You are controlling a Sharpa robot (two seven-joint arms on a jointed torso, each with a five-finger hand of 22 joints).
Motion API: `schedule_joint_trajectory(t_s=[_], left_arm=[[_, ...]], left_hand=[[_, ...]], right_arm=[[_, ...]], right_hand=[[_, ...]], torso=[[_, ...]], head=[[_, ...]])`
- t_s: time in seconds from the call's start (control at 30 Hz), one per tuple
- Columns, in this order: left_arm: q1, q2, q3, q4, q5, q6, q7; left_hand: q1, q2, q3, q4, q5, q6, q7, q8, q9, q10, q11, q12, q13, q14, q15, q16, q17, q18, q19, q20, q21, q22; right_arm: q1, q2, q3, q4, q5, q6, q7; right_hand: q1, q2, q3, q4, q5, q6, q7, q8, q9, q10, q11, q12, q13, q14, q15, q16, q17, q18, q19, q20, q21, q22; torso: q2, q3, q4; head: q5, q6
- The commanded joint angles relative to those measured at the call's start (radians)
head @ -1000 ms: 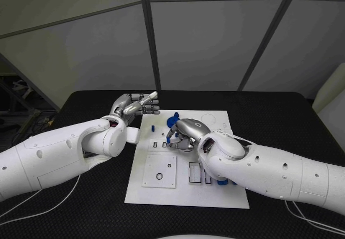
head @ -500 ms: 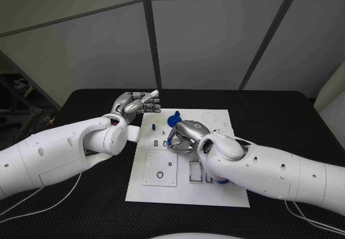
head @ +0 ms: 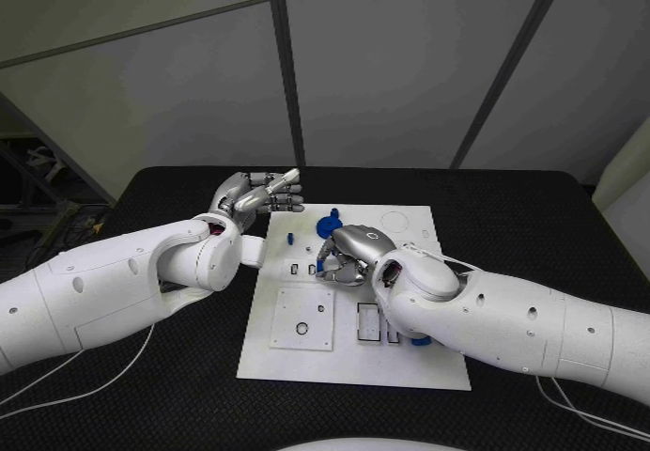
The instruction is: Assemble the parts on the task board
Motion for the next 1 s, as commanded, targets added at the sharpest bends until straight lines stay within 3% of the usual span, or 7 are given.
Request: schedule_joint_trajectory(t_s=[0.03, 0.67, 1.0], left_arm=[[0.002, 0.001, 0.001, 0.000, -0.007, 0.011, -0.004], [0.002, 0.004, 0.001, -0.002, -0.007, 0.010, -0.004], [0.002, 0.005, 0.001, -0.004, -0.007, 0.011, -0.005]], left_hand=[[0.003, 0.009, -0.002, -0.006, 0.005, 0.002, 0.001, -0.006, -0.001, 0.000, 0.004, -0.004, 0.000, -0.005, 0.003, -0.002, 0.001, -0.012, -0.010, 0.000, -0.002, -0.002], [0.004, 0.009, -0.002, -0.007, 0.005, 0.002, 0.002, -0.007, -0.001, -0.001, 0.005, -0.005, -0.001, -0.007, 0.004, -0.005, 0.002, -0.012, -0.011, 0.001, -0.003, -0.002], [0.005, 0.009, -0.002, -0.008, 0.005, 0.000, 0.003, -0.008, -0.001, -0.002, 0.005, -0.006, -0.001, -0.007, 0.004, -0.006, 0.003, -0.012, -0.012, 0.001, -0.003, -0.002]], right_arm=[[-0.003, -0.001, -0.004, -0.007, -0.007, 0.046, -0.016], [-0.003, -0.001, -0.004, -0.006, -0.007, 0.066, -0.026], [-0.003, -0.001, -0.004, -0.006, -0.007, 0.062, -0.029]], right_hand=[[-0.011, -0.003, 0.006, 0.003, -0.004, -0.013, 0.003, -0.008, -0.002, -0.008, 0.003, -0.006, 0.111, 0.090, 0.008, -0.003, 0.203, -0.002, 0.073, 0.005, 0.001, 0.205], [-0.034, -0.027, 0.003, 0.010, -0.011, -0.068, 0.031, -0.037, -0.009, -0.038, 0.028, -0.045, 0.084, 0.090, 0.030, -0.004, 0.203, 0.001, 0.067, 0.025, -0.006, 0.194], [-0.050, -0.035, -0.005, 0.020, -0.025, -0.086, 0.037, -0.040, -0.009, -0.044, 0.034, -0.051, 0.079, 0.090, 0.036, -0.004, 0.202, 0.001, 0.066, 0.032, -0.007, 0.192]], torso=[[0.000, 0.0006, -0.0003], [0.000, 0.0002, -0.0004], [0.000, 0.0003, -0.0004]], head=[[0.000, -0.001], [-0.001, -0.002], [-0.001, -0.002]])
